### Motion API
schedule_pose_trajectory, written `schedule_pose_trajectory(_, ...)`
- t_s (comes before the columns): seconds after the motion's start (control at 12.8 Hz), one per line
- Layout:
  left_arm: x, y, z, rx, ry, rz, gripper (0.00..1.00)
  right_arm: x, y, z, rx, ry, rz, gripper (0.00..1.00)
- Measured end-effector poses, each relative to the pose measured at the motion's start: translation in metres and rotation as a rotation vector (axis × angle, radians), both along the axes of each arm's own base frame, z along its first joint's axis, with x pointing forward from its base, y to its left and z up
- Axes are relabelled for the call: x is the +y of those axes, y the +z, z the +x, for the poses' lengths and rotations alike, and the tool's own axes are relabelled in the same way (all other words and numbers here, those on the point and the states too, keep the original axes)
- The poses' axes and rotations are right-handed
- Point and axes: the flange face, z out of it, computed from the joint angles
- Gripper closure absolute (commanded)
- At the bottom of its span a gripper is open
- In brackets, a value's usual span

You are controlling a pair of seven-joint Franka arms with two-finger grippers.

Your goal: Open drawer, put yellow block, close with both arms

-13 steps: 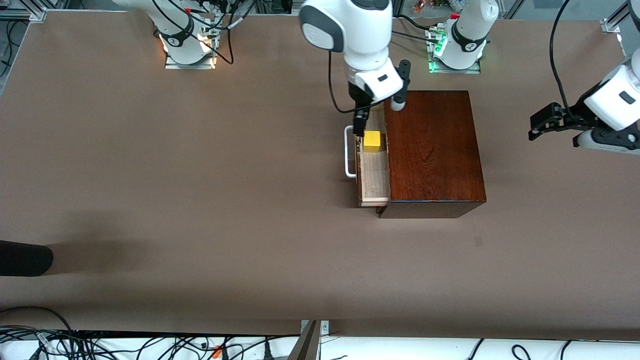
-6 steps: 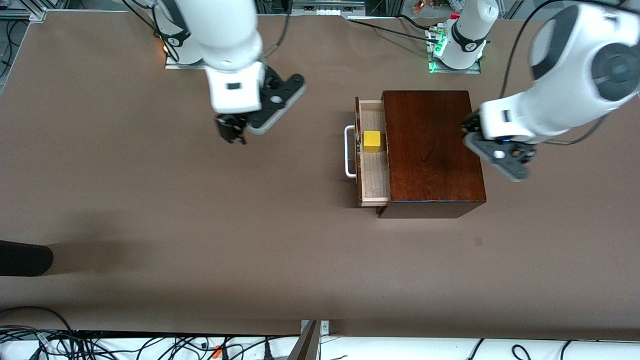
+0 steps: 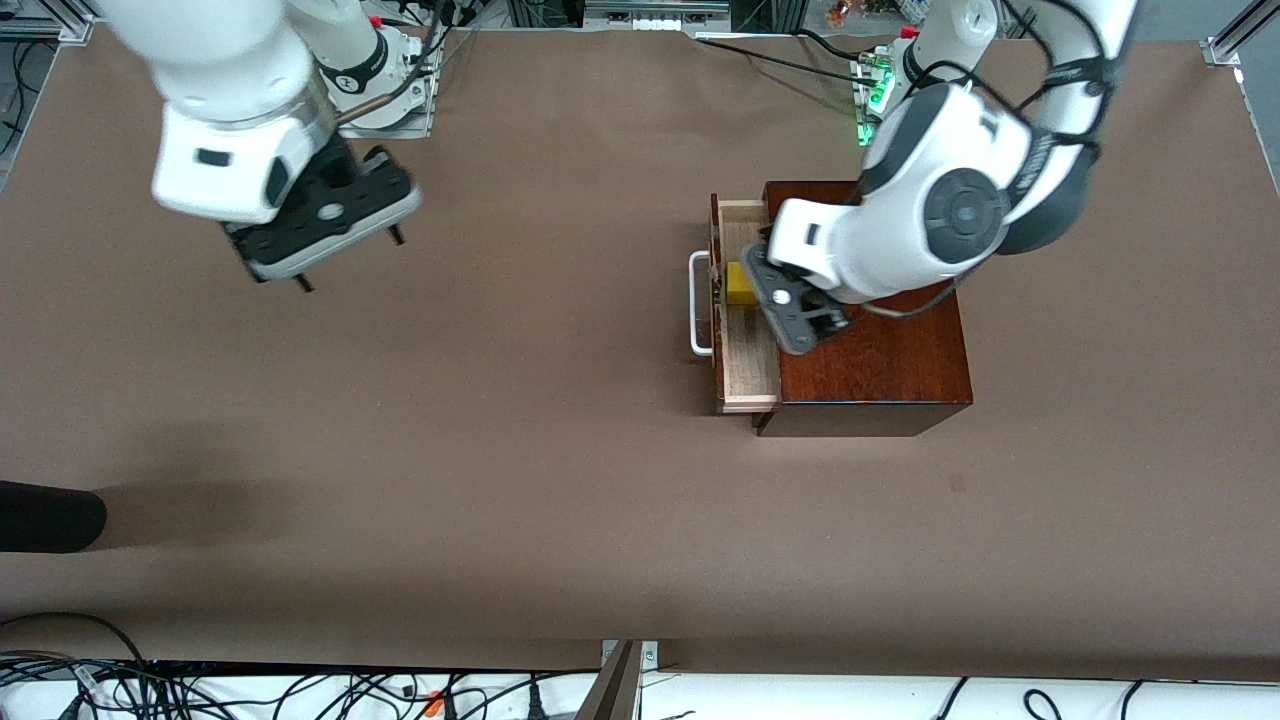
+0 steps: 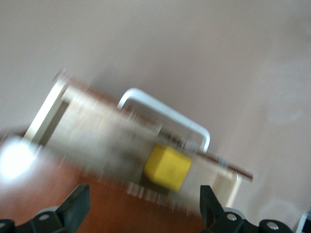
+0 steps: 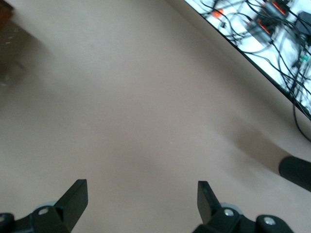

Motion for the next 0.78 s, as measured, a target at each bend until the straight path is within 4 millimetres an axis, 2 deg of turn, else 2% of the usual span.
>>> schedule_pose_trajectory(0.24, -0.094, -0.041, -0.038, -0.094, -0.18, -0.031, 0.0, -0.009, -0.001, 0.005, 0.0, -0.04, 0.038, 0.0)
schedule_pose_trajectory(0.31, -0.126, -0.059, -0.059, -0.154, -0.287, 0.03, 0.0, -0.022, 0.001, 0.008, 0.014, -0.071, 0.063, 0.0)
schedule_pose_trajectory(0.39, -0.15, -0.076, -0.078, -0.196, -0.379, 0.088, 0.0, -0.041, 0.003, 0.011, 0.031, -0.107, 0.085, 0.0)
schedule_pose_trajectory(0.47, -0.164, -0.091, -0.093, -0.223, -0.452, 0.143, 0.0, -0.068, 0.005, 0.012, 0.05, -0.149, 0.106, 0.0)
schedule_pose_trajectory(0.55, -0.17, -0.104, -0.1, -0.232, -0.493, 0.176, 0.0, -0.101, 0.003, 0.012, 0.068, -0.198, 0.127, 0.0)
schedule_pose_trajectory(0.71, -0.164, -0.125, -0.096, -0.212, -0.513, 0.213, 0.0, -0.179, -0.005, 0.004, 0.1, -0.309, 0.179, 0.0)
schedule_pose_trajectory(0.78, -0.158, -0.133, -0.094, -0.186, -0.516, 0.234, 0.0, -0.212, -0.013, -0.004, 0.114, -0.376, 0.206, 0.0)
